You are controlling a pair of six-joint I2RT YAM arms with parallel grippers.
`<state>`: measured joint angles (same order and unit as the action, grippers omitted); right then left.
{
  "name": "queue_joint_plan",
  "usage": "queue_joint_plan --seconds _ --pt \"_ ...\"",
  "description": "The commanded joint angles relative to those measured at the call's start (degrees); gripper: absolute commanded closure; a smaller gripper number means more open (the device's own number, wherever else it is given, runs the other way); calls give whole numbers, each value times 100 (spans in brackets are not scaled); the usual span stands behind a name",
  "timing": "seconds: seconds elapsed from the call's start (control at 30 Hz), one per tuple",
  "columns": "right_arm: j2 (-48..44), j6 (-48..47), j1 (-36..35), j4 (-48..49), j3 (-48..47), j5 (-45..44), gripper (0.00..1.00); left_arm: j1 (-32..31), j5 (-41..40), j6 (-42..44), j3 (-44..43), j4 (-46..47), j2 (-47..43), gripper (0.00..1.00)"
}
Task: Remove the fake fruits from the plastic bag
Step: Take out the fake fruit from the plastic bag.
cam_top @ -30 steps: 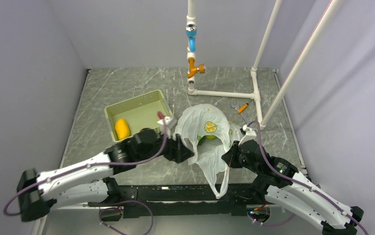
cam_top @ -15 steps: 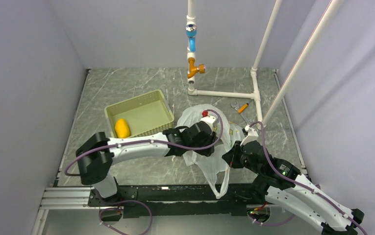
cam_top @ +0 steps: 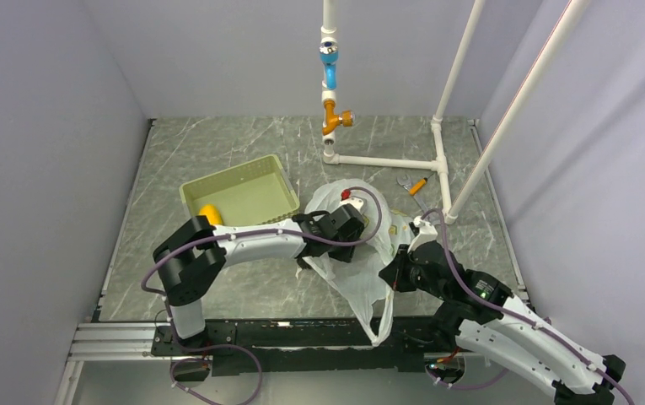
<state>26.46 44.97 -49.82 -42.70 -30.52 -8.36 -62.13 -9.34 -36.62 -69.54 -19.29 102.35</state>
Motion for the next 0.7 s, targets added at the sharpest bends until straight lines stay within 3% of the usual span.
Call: queue_joint_plan --seconds 0.0,0.2,0.5,0.67 --pt "-106 -67 -11 250 -144 41 100 307 104 195 -308 -178 242 62" --pt "-458 39 -10 235 -125 -146 100 422 -127 551 -213 -83 67 62" --pt "-241 -20 -11 281 -113 -42 100 683 -269 839 -680 -293 45 58" --pt "-134 -20 -12 326 -105 -37 100 697 -382 903 -623 -66 -126 44"
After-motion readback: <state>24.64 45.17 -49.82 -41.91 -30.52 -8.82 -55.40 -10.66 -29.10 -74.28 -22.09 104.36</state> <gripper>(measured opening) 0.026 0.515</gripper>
